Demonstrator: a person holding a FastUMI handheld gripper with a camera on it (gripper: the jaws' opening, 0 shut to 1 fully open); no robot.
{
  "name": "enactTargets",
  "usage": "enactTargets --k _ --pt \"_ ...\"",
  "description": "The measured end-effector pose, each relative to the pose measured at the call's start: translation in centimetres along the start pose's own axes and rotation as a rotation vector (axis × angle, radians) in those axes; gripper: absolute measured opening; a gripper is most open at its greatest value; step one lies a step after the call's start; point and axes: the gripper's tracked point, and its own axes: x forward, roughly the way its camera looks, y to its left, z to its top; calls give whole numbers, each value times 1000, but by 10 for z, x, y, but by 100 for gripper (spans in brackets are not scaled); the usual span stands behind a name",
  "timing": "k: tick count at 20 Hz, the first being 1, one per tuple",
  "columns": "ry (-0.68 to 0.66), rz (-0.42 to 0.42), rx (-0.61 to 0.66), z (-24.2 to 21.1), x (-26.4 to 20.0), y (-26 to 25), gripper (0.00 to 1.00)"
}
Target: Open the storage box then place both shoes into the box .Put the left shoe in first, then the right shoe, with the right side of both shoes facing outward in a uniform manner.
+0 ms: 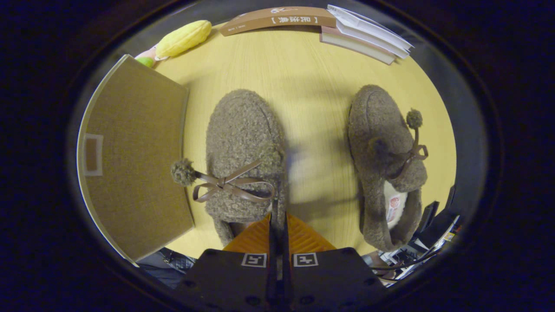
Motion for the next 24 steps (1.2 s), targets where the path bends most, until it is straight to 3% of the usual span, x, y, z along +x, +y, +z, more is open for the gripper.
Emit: enactTargets --k 5,11,14,20,24 --pt "-8 -27 40 -3 -18 7 4" --pt "1 -160 -41 -12 -71 -3 4" --pt "-12 -197 -19 -10 -104 -4 4" --pt "-112 -172 20 15 -182 23 3" --pt "-194 -92 -30 38 -223 74 4"
